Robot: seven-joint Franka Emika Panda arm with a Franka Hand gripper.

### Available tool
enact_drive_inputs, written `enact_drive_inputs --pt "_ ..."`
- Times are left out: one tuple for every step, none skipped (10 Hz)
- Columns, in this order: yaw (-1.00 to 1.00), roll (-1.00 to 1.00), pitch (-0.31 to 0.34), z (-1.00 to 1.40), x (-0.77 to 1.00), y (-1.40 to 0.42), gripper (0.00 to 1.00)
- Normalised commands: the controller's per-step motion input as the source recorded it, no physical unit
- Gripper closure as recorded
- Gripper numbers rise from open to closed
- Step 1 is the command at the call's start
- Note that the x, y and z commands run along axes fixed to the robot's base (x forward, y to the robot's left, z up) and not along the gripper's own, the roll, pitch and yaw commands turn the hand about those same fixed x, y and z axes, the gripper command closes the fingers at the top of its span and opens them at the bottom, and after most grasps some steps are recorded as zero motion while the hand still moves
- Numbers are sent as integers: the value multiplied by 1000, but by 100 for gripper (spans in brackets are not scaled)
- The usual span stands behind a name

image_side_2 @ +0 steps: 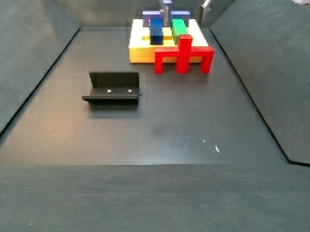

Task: Pick up the red object. Move up. Move to above the board. Insert the red object.
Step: Pick up the red object.

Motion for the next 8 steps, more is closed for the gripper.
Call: enact_drive_inputs --pt "-189 0 -267 -434 -323 0 0" --pt "-137 -21 -209 -337 -89 97 0" --pt "-83 -7 -106 -223 3 103 0" --pt "-123 -6 -56 -154 117 0 0" --pt "-171 -3 -4 -109 186 0 0" --pt "-154 27 0 -211 180 0 0" --pt "-140 60 13 -277 154 0 0" --pt "-37 111 31 -271 23 0 0"
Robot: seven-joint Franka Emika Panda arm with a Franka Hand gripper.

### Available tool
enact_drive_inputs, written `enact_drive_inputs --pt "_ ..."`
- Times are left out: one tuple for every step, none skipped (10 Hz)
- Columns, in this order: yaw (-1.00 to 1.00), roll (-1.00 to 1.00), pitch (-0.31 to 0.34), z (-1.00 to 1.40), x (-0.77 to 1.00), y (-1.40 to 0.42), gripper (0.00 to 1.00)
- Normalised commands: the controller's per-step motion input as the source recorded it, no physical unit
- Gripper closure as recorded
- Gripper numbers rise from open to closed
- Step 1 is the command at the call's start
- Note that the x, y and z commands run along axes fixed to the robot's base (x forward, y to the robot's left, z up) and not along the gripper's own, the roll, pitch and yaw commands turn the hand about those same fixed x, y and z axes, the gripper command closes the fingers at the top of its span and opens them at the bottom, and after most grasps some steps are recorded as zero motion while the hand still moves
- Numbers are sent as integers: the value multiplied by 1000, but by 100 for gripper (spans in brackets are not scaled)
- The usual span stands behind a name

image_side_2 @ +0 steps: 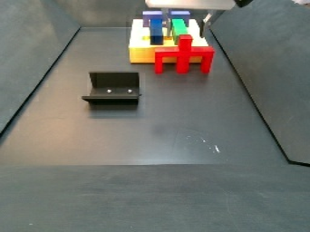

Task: Pick up the red object. Move up. Move to above the board. Insert the red object.
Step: Pick up the red object.

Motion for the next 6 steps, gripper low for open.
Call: enact_drive_inputs --pt "0 124 44 -211 3 0 0" --pt "23 109 37 -154 0 0 0" --pt "80 137 46 -140 0 0 0" --pt "63 170 64 -126 0 0 0" --pt "31 200 90 -66 0 0 0" --pt "6 179 87 -31 6 0 0"
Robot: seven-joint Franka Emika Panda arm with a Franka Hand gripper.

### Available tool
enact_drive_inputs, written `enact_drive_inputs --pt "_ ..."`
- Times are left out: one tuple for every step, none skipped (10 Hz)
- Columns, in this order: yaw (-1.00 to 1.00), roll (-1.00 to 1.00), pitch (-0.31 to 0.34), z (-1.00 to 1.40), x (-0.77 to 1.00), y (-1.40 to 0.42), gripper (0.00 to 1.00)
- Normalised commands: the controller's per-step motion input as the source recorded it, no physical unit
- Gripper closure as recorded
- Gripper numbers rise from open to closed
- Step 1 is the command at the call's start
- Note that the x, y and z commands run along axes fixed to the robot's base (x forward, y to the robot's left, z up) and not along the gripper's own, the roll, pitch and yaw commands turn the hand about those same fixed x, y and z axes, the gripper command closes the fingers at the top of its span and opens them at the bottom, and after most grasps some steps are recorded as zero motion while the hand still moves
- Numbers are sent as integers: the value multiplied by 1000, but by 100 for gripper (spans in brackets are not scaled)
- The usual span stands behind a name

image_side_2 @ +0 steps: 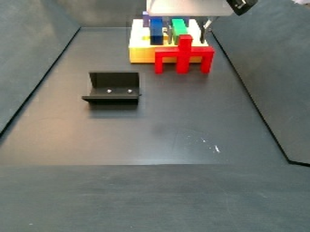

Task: Pick up the red object. Move up. Move to above the board. Insert the red object.
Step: Pick up the red object.

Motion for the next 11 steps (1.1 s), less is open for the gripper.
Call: enact_drive_inputs --pt "0 161 76 0 0 0 0" --pt "6 179 84 0 0 -9 0" --pt "9 264 119 0 0 -60 0" --pt "3 280 126 -14 0 -51 0" --pt "0 100 43 -54 0 0 0" --pt "0 40 9 -31 0 0 0" --pt "0 0 0 0 0 0 0" --pt "0 0 0 0 0 0 100" --pt "0 0 0 0 0 0 100" --pt "0 0 0 0 0 0 100" --pt "0 0 0 0 0 0 100"
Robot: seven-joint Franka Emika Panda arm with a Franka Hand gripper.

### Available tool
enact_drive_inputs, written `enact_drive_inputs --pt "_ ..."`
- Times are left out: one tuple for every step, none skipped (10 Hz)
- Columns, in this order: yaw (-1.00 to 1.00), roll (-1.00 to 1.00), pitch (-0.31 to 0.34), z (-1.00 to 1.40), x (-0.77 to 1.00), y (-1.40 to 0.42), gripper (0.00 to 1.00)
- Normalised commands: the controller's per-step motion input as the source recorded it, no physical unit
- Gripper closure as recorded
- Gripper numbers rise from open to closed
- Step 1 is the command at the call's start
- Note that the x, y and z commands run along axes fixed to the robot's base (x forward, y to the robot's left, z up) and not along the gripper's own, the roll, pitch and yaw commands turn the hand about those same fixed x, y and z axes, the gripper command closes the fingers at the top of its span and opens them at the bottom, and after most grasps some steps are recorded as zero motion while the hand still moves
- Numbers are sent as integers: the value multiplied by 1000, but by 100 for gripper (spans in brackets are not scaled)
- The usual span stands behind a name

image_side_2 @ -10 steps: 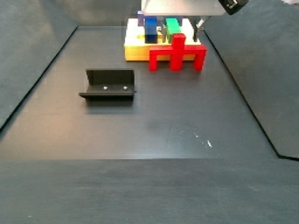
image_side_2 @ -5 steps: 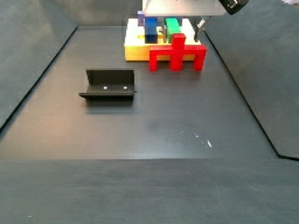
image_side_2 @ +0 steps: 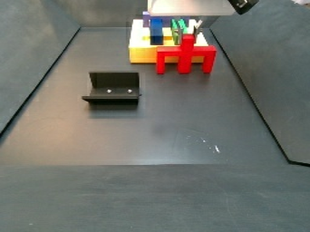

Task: Pick up the red object. Move up. Move to above the board. Insert the red object.
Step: Pick up the red object, then move up.

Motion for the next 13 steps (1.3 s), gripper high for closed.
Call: enact_drive_inputs --pt "0 0 0 0 0 0 100" --pt "0 0 0 0 0 0 100" --pt "0 0 0 0 0 0 100" --pt "0 0 0 0 0 0 100" --pt "0 0 0 0 0 0 100" --pt "0 0 0 0 0 0 100" --pt "0 0 0 0 0 0 100" --pt "0 0 0 0 0 0 100" --pt "0 0 0 0 0 0 100" --pt "0 0 0 0 0 0 100" --pt "0 0 0 0 0 0 100" --pt "0 0 0 0 0 0 100" --pt "0 0 0 833 0 0 100"
